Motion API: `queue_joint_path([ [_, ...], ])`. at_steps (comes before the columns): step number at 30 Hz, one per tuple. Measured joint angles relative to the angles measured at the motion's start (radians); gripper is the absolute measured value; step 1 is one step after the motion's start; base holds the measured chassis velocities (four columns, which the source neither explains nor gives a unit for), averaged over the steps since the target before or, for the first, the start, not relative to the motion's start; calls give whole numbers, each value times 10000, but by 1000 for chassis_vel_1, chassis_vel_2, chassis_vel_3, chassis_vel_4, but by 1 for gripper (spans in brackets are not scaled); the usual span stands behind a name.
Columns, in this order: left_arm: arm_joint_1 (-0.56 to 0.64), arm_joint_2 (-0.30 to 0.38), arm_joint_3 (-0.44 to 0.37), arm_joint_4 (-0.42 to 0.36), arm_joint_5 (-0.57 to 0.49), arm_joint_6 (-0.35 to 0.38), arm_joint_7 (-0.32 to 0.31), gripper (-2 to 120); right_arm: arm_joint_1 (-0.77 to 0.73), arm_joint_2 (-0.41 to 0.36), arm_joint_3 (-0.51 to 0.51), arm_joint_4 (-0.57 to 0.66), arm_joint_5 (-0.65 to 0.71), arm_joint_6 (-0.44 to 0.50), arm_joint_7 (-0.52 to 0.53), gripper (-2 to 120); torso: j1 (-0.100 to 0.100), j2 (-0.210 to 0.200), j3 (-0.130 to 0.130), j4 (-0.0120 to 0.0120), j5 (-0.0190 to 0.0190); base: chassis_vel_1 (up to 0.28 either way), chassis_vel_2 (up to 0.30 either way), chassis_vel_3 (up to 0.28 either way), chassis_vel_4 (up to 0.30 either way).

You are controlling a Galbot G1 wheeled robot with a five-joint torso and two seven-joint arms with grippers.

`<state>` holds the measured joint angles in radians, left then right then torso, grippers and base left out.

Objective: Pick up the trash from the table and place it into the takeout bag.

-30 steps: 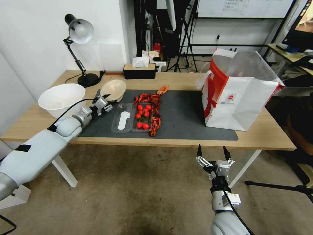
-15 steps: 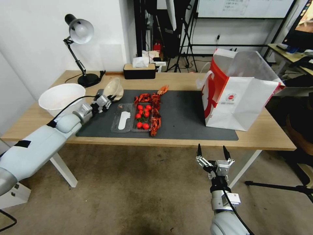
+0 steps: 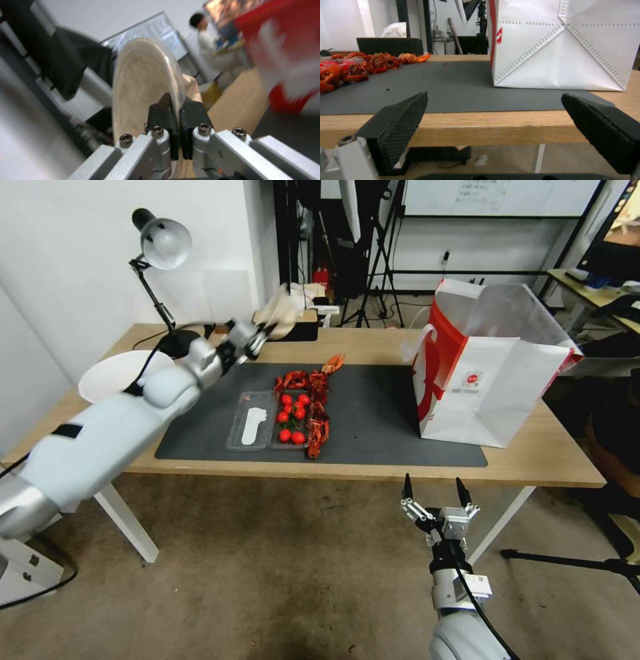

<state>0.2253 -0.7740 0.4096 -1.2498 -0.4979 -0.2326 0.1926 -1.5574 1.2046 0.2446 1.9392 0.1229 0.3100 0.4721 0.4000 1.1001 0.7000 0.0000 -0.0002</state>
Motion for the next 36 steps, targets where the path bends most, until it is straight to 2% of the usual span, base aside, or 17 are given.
queue_joint_path([
  [8,-1561,-514,930,-1058,-1432,451,-307,0,-1,30,4,19,-16,0,0,100,-1,0,-1,2,5,0,0,0,0],
  [9,-1893,-666,1179,-1334,-1788,583,-418,0,-1,37,5,19,-21,0,0,100,0,0,0,1,4,0,0,0,0],
  [10,-2210,-807,1403,-1607,-2132,698,-513,0,-1,46,6,19,-26,0,0,100,0,0,-1,-10,5,0,0,0,0],
  [11,-2506,-972,1627,-1857,-2557,844,-658,0,-8,57,10,19,-31,0,1,100,-1,-1,0,3,7,0,0,0,0],
  [12,-2965,-1316,1975,-2265,-3217,987,-829,0,-17,75,9,19,-43,0,0,100,0,0,-1,-3,2,0,0,0,0],
  [13,-2965,-1316,1975,-2265,-3217,987,-829,0,-17,75,9,19,-43,0,0,100,0,0,-1,-3,2,0,0,0,0],
  [16,-3910,-2270,2587,-2819,-4972,1354,-1240,0,-45,86,12,31,-58,-4,1,100,0,-1,0,1,7,0,0,0,0],
  [17,-3910,-2270,2587,-2819,-4972,1354,-1240,0,-45,86,12,31,-58,-4,1,100,0,-1,0,1,7,0,0,0,0],
  [18,-4131,-2570,2728,-2864,-5412,1415,-1292,0,-46,86,17,36,-60,-4,2,100,0,0,0,0,5,0,0,0,0],
  [19,-4306,-2858,2842,-2854,-5718,1461,-1326,0,-46,91,26,36,-61,-6,3,100,0,-1,0,0,4,0,0,0,0],
  [20,-4306,-2858,2842,-2854,-5718,1461,-1326,0,-46,91,26,36,-61,-6,3,100,0,-1,0,0,4,0,0,0,0],
  [24,-4594,-4321,3315,-2068,-6115,1447,-1308,0,-53,147,103,42,-64,-8,22,100,0,-1,0,-2,4,0,0,0,0],
  [25,-4594,-4321,3315,-2068,-6115,1447,-1308,0,-53,147,103,42,-64,-8,22,100,0,-1,0,-2,4,0,0,0,0],
  [27,-4590,-5036,3412,-1615,-6436,1414,-1298,0,-43,152,156,47,-61,-8,31,100,-1,-1,0,-1,3,0,0,0,0],
  [28,-4590,-5036,3412,-1615,-6436,1414,-1298,0,-43,152,156,47,-61,-8,31,100,-1,-1,0,-1,3,0,0,0,0],
  [34,-4543,-6034,3669,-794,-6818,1420,-1260,0,-7,219,161,39,-49,-8,38,100,0,-1,0,2,3,0,0,0,0],
  [36,-4513,-6119,3688,-698,-6818,1419,-1223,0,-7,221,163,38,-48,-8,39,100,0,-1,0,1,3,0,0,0,0],
])
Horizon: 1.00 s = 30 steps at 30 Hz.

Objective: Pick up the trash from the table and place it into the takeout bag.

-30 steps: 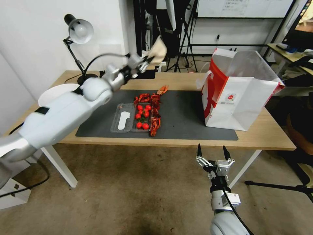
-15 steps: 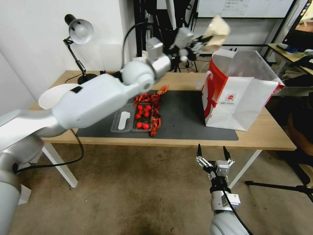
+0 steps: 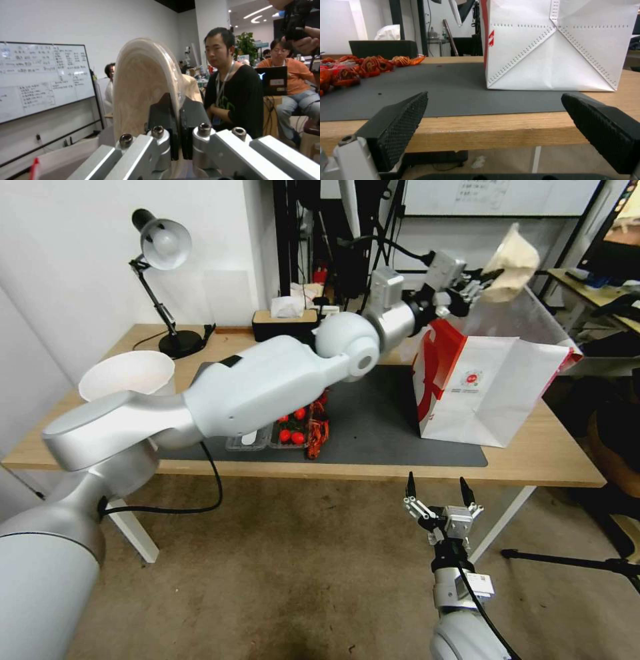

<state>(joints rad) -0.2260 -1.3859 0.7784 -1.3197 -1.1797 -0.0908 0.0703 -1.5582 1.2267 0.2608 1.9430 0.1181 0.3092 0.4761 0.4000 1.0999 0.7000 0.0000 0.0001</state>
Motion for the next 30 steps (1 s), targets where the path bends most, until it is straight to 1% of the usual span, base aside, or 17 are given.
queue_joint_path([
  [6,157,-515,31,662,9,-31,35,0,-27,6,46,3,20,4,22,100,0,0,0,-3,0,0,0,0,0],
  [9,168,-576,34,799,14,-25,31,0,-27,6,69,2,25,11,26,100,0,0,0,0,-1,0,0,0,0],
  [12,180,-589,50,848,20,-12,15,3,-24,5,70,0,27,15,27,100,0,0,0,0,-1,0,0,0,0],
  [15,210,-579,60,885,32,6,-7,21,23,9,65,-13,32,18,29,100,0,0,0,0,-1,0,0,0,0],
  [16,210,-579,60,885,32,6,-7,21,23,9,65,-13,32,18,29,100,0,0,0,0,-1,0,0,0,0],
  [17,213,-569,60,886,35,9,-10,25,31,9,62,-15,32,18,29,100,0,0,0,0,-1,0,0,0,0],
  [18,219,-552,60,886,41,12,-14,31,35,10,59,-15,33,19,29,100,0,0,0,1,-1,0,0,0,0],
  [19,230,-541,53,883,50,14,-24,34,35,12,58,-15,34,19,29,100,0,0,0,0,-1,0,0,0,0],
  [20,230,-541,53,883,50,14,-24,34,35,12,58,-15,34,19,29,100,0,0,0,0,-1,0,0,0,0],
  [21,252,-523,17,866,72,15,-44,39,26,15,58,-15,34,20,29,100,0,0,0,0,-2,0,0,0,0],
  [23,329,-463,-204,802,159,16,-107,50,-2,19,59,-16,35,24,29,100,-1,0,0,-2,-1,0,0,0,0],
  [24,329,-463,-204,802,159,16,-107,50,-2,19,59,-16,35,24,29,100,-1,0,0,-2,-1,0,0,0,0],
  [25,382,-407,-381,752,193,16,-181,55,-16,19,60,-14,35,25,29,100,0,0,0,-2,-1,0,0,0,0],
  [26,486,-241,-700,616,223,50,-287,63,-26,17,62,-7,35,27,29,100,0,1,0,-3,-3,0,0,0,0],
  [27,486,-241,-700,616,223,50,-287,63,-26,17,62,-7,35,27,29,100,0,1,0,-3,-3,0,0,0,0],
  [28,543,-94,-871,516,236,82,-337,73,-27,14,64,0,35,27,29,100,0,0,0,-2,-3,0,0,0,0],
  [30,619,139,-1074,369,246,109,-395,80,-25,10,64,9,35,27,29,100,0,0,0,1,-4,0,0,0,0],
])
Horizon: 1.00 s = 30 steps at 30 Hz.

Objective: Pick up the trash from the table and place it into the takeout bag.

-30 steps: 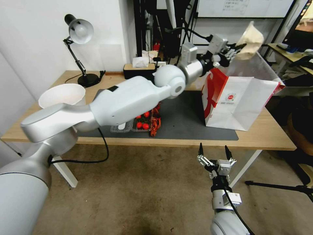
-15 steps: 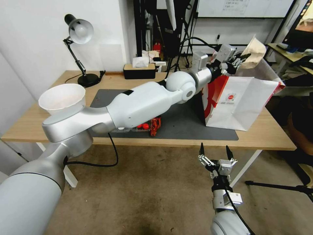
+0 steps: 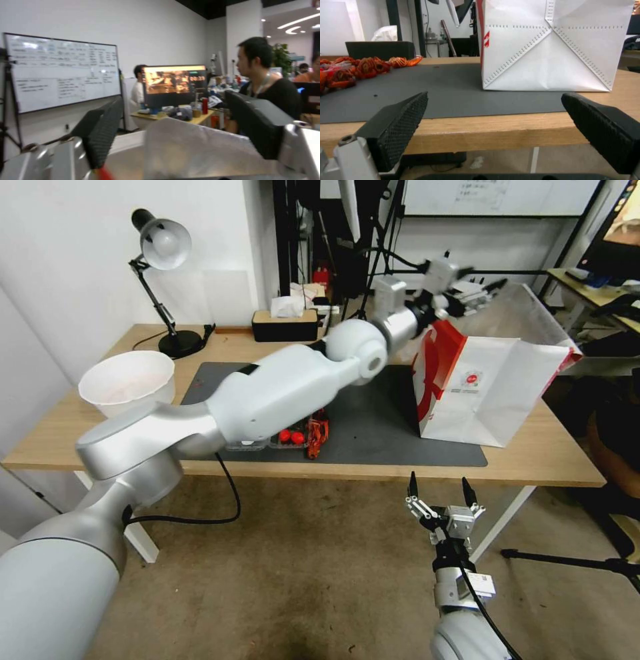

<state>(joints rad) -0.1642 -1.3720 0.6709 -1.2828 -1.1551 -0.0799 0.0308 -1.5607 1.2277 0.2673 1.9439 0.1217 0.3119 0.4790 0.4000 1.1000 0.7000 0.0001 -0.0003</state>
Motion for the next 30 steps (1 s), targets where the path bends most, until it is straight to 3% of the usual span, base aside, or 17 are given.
queue_joint_path([
  [6,152,504,-282,-330,13,21,-123,95,7,0,-4,10,-1,0,0,100,-1,0,0,-2,-1,0,0,0,0],
  [7,274,870,-461,-531,25,46,-167,99,8,1,-10,13,-3,0,0,100,0,0,0,-2,-1,0,0,0,0],
  [10,445,1221,-665,-761,59,72,-207,100,10,6,-23,18,-14,-5,-2,100,0,0,0,9,-3,0,0,0,0],
  [11,675,1577,-860,-1008,195,80,-206,100,13,26,-44,28,-30,-9,-6,100,0,0,-1,-8,-1,0,0,0,0],
  [12,974,2041,-1110,-1168,322,90,-225,100,8,27,-51,29,-42,-23,-9,100,0,0,0,0,-2,0,0,0,0],
  [13,974,2041,-1110,-1168,322,90,-225,100,8,27,-51,29,-42,-23,-9,100,0,0,0,0,-2,0,0,0,0],
  [16,1885,2974,-1834,-1750,618,94,-234,100,-14,25,-84,68,-84,-48,-16,100,0,0,-1,0,-3,0,0,0,0],
  [17,1885,2974,-1834,-1750,618,94,-234,100,-14,25,-84,68,-84,-48,-16,100,0,0,-1,0,-3,0,0,0,0],
  [20,3202,4178,-2725,-2458,943,85,-192,100,-87,20,-95,127,-121,-62,-18,100,0,0,-1,-5,-1,0,0,0,0],
  [21,3202,4178,-2725,-2458,943,85,-192,100,-87,20,-95,127,-121,-62,-18,100,0,0,-1,-5,-1,0,0,0,0],
  [23,4342,5214,-3625,-3174,1135,92,-185,100,-70,10,-124,130,-135,-68,-22,100,0,1,-1,4,0,0,0,0,0],
  [30,6217,6310,-5128,-4306,1388,121,-175,100,-33,9,-238,108,-182,-75,-28,100,-1,1,-2,1,-1,0,0,0,0],
])
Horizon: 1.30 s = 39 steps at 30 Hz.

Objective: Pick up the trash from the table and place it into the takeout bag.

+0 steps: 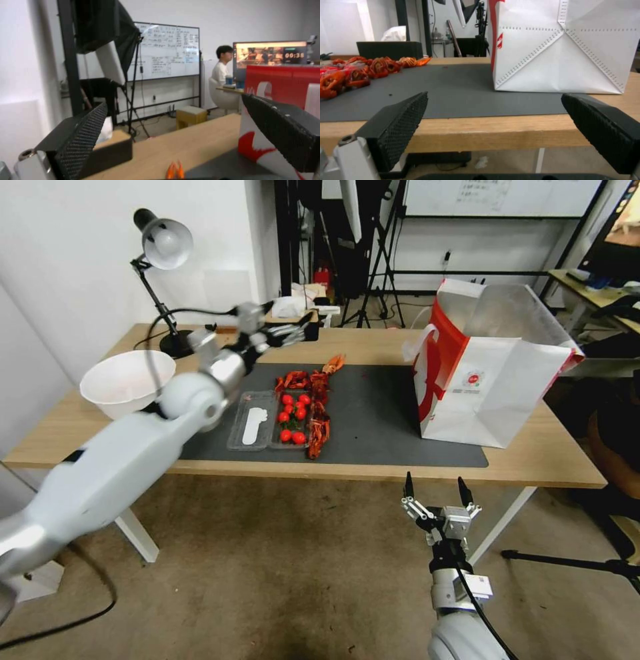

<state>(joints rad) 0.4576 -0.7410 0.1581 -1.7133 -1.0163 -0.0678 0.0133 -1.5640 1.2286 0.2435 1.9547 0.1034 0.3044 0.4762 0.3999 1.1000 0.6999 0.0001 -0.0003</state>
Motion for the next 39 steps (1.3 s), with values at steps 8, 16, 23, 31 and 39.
queue_joint_path([
  [8,2775,429,-2273,-1176,659,-6,-18,100,-13,-1,-56,-22,-38,0,-9,100,-1,0,0,-4,4,0,0,0,0],
  [16,5480,384,-4148,-1754,2098,-489,-317,100,-22,-20,-71,-23,-52,0,-11,100,-1,0,0,-3,5,0,0,0,0],
  [23,7428,-101,-5816,-2222,3268,-584,-476,100,-29,-23,-109,-41,-77,6,-13,100,-1,0,0,0,1,0,0,0,0],
  [31,9315,-936,-7212,-2652,4266,-799,-677,100,-14,-1,-130,-118,-79,30,-13,100,-1,0,0,0,1,0,0,0,0],
  [39,10779,-1688,-7950,-2804,4715,-1377,-843,100,-41,23,-175,-161,-94,61,-14,100,-1,-1,0,-3,5,0,0,0,0],
])
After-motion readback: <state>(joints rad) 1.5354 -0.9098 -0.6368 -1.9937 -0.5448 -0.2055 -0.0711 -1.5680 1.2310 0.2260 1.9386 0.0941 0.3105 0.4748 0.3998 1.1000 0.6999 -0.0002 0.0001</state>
